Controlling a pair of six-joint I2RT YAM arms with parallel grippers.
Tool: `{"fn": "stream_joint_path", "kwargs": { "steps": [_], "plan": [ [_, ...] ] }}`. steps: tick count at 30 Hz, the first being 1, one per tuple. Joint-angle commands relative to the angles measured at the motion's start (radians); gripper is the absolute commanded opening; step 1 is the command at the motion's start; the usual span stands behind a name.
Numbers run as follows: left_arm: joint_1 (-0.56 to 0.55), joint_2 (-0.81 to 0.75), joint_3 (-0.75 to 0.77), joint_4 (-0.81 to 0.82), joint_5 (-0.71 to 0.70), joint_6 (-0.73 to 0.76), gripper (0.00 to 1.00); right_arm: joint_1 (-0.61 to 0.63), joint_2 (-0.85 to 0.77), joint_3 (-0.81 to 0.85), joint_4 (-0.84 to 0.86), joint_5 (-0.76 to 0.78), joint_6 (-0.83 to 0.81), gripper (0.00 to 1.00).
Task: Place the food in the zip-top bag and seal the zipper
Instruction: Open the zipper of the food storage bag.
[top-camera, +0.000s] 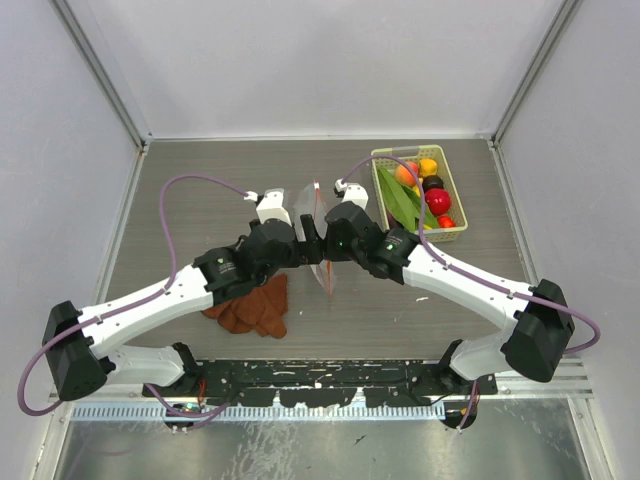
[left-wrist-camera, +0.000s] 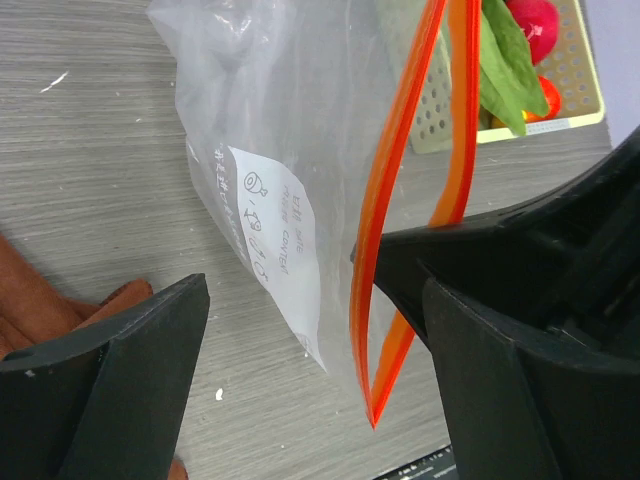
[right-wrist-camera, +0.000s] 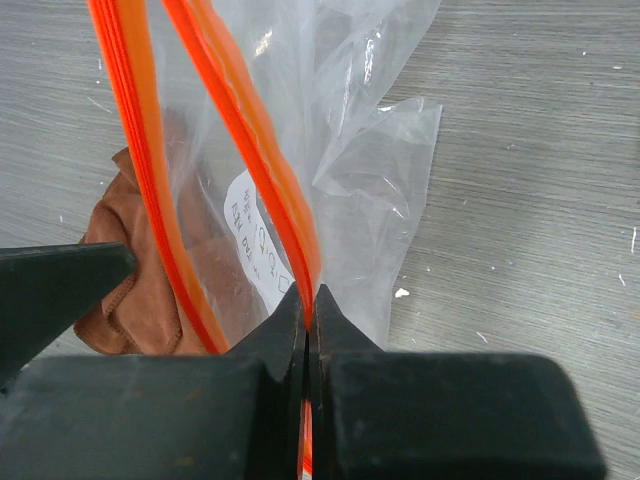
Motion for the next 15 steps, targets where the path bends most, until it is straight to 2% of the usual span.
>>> {"fn": "stream_joint_path", "kwargs": {
  "steps": [1,8,15],
  "plan": [
    [-0.028,0.018,0.021,0.061,-0.158,-0.029,0.84,0.005,-0.014,0.028,0.054,-0.021,0.039,0.01],
    [-0.044,0.043,0.002,0.049,-0.221,-0.049,0.76,0.005,-0.035,0.011,0.088,-0.046,0.056,0.01],
    [-0.044,0.054,0.019,-0.055,-0.287,-0.080,0.64,-0.001,-0.047,-0.002,0.094,-0.040,0.069,0.01]
  ]
}}
